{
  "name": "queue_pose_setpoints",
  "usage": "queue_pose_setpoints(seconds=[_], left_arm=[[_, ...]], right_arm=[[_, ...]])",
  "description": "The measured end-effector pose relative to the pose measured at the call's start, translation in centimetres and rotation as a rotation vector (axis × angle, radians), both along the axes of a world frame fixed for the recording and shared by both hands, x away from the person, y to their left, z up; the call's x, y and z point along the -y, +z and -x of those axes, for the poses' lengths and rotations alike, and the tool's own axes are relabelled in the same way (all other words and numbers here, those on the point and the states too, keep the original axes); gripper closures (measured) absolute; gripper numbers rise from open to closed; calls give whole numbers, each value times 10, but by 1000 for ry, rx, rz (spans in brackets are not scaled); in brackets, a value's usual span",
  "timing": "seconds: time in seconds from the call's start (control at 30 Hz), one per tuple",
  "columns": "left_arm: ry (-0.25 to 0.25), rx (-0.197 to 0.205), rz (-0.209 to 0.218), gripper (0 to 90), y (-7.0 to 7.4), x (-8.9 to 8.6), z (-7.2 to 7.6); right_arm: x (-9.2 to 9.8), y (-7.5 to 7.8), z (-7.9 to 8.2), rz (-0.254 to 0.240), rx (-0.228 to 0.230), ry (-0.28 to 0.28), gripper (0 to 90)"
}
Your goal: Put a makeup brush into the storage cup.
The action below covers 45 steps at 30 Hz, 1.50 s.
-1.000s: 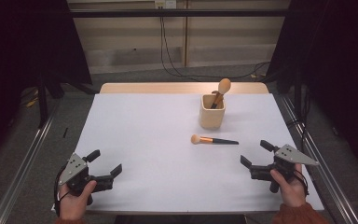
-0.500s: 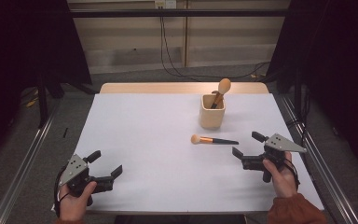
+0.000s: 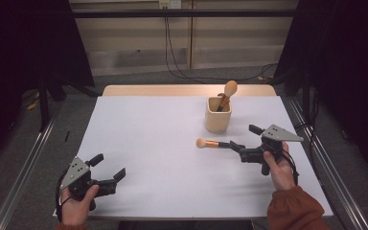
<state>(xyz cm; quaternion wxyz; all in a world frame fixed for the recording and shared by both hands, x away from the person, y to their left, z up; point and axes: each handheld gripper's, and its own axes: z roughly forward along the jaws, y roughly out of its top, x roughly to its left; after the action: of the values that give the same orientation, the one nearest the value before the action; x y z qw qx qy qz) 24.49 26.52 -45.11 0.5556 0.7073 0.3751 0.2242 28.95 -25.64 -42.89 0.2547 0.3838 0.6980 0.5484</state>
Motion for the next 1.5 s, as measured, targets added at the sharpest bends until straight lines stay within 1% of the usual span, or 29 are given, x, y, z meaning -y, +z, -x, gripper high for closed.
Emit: queue_pose_setpoints(seconds=[0.17,0.2,0.23,0.3,0.37,0.53,0.6,0.63,0.67,0.73,0.8,0.87,1.1,1.17,1.23,1.27,1.37,1.5], left_arm=[[3,7,1,22,1,0,0],[1,7,1,22,1,1,0],[-2,6,-5,22,1,1,-1],[-4,4,-3,23,1,2,-1],[-5,5,-3,23,1,2,-1],[2,8,-7,23,1,1,-2],[-2,8,-8,22,1,1,-2],[-2,7,-8,23,1,2,-2],[-2,6,-6,22,1,2,-2],[-3,4,-7,23,1,2,-2],[-5,2,-8,23,0,3,-2],[-5,3,-8,23,0,3,-2],[-6,2,-9,23,0,3,-3],[-6,2,-10,23,0,2,-3],[-6,0,-10,23,0,2,-3],[-7,-2,-10,23,0,2,-3],[-6,-2,-10,23,0,2,-3],[-6,-2,-11,23,0,2,-3]], right_arm=[[-7,2,-12,-8,7,4,8],[-9,2,-14,-14,2,3,8],[-10,2,-16,-11,2,7,8],[-14,2,-20,3,-6,20,7],[-16,4,-24,14,4,15,7],[-20,2,-31,7,3,12,15],[-20,-2,-34,16,-26,21,15],[-20,-4,-35,34,-40,26,15],[-19,-5,-36,41,-53,32,15],[-18,-5,-36,33,-62,32,15],[-18,-4,-37,45,-65,35,15],[-18,-2,-39,60,-93,56,12],[-20,5,-44,122,-140,98,13],[-21,7,-46,166,-166,117,14],[-21,9,-49,192,-198,142,14],[-21,9,-50,194,-202,144,13],[-23,12,-53,249,-228,162,20],[-26,14,-59,314,-279,196,26]])
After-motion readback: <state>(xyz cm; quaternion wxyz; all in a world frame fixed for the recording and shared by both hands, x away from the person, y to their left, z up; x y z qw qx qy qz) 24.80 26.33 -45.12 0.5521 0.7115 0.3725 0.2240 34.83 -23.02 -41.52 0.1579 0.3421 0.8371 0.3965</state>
